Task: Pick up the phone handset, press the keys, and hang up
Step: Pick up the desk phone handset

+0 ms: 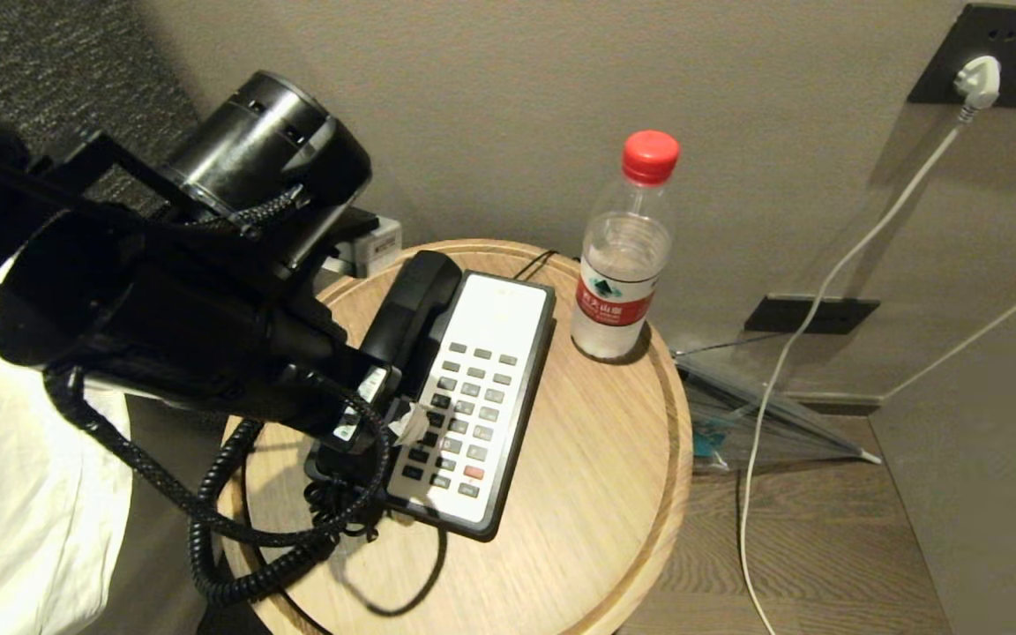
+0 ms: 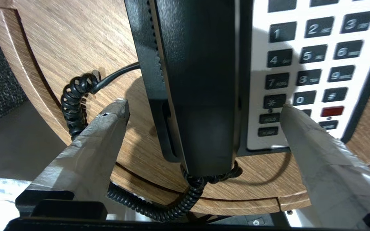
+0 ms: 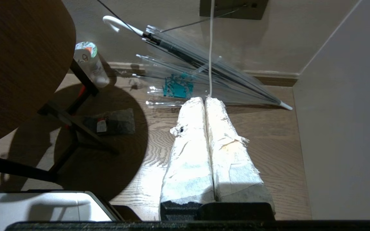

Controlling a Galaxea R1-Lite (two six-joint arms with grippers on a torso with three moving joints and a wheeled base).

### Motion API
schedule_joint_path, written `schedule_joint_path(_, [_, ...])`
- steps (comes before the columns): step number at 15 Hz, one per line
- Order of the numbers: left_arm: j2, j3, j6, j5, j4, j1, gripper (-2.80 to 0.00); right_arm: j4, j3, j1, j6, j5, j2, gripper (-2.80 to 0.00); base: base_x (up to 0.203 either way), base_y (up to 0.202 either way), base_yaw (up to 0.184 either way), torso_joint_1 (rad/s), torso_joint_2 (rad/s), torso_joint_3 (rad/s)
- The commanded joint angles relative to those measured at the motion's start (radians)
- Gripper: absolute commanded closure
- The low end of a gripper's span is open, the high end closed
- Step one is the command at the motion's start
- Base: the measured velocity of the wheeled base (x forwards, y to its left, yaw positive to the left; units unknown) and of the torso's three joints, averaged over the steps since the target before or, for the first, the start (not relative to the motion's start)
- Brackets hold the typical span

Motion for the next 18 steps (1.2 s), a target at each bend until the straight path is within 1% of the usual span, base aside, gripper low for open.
schedule_joint_path(1, [0.001,0.007,-0.003,0.003,0.005,0.003,-2.80,0.000,0.002,0.000,-0.001,0.000,0.000,0.00,0.000,0.000,0.000,0.000,0.00,0.000])
schedule_joint_path(2, [0.001,0.007,-0.003,0.004,0.005,0.003,0.00,0.000,0.002,0.000,-0.001,0.000,0.000,0.00,0.000,0.000,0.000,0.000,0.00,0.000])
schedule_joint_path(6, [0.001,0.007,-0.003,0.004,0.005,0.003,0.00,0.000,0.002,0.000,-0.001,0.000,0.000,0.00,0.000,0.000,0.000,0.000,0.00,0.000])
schedule_joint_path(8, [0.013,0.007,-0.028,0.006,-0.002,0.003,0.00,0.000,0.002,0.000,-0.001,0.000,0.001,0.00,0.000,0.000,0.000,0.000,0.00,0.000])
schedule_joint_path(18, [-0.026,-0.007,-0.028,0.009,-0.003,0.000,0.00,0.000,0.000,0.000,-0.001,0.000,0.000,0.00,0.000,0.000,0.000,0.000,0.00,0.000])
